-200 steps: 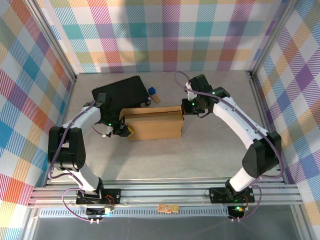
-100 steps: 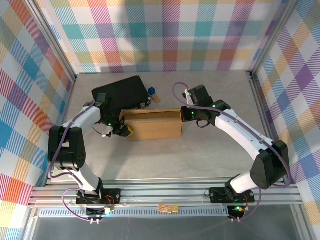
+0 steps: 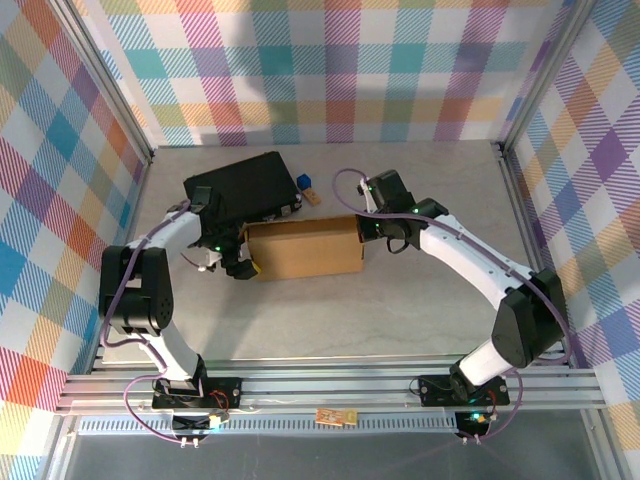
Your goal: Fold the paper box
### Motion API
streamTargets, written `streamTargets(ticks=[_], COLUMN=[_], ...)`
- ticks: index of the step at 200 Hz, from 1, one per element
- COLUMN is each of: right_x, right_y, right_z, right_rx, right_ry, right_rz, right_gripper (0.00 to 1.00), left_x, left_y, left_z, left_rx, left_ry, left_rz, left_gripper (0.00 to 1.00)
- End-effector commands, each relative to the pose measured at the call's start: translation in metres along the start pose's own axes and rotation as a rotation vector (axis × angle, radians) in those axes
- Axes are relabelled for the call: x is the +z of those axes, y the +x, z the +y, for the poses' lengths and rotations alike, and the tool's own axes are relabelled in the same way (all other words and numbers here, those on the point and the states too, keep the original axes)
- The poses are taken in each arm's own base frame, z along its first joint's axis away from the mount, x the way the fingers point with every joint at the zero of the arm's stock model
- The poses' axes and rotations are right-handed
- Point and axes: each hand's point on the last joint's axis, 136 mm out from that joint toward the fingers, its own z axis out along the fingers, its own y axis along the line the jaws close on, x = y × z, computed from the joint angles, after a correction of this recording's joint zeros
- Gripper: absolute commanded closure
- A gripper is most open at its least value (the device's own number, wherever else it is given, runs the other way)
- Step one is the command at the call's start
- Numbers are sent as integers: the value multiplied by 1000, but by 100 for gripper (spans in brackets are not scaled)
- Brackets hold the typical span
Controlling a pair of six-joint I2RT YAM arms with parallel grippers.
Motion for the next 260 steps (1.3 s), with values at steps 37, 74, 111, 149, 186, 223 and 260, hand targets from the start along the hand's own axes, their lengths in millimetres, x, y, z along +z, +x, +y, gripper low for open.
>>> streamTargets(ticks=[37, 74, 111, 149, 186, 223, 260], right_x=[18, 16, 14, 14, 16, 17, 17], right_y=[38, 33, 32, 32, 30, 28, 26], right_z=[-4, -5, -6, -6, -5, -6, -3], right_rx=[-34, -35, -30, -17, -13, -14, -19], right_ry=[18, 10, 2, 4, -4, -13, -31], right_rz=[235, 225, 226, 239, 256, 268, 269], right_gripper=[100, 100, 100, 100, 100, 100, 100], left_x=[-56, -98, -115, -164, -176, -180, -175], left_y=[-5, -19, -30, 14, 48, 69, 71], left_z=[1, 17, 32, 11, 37, 55, 65], left_rx=[266, 459, 620, 1088, 1437, 1754, 1986], left_ry=[46, 44, 13, 152, 87, 77, -42], left_rz=[-139, -326, -417, -496, -524, -510, -580], left_gripper=[0, 1, 16, 52, 60, 57, 45])
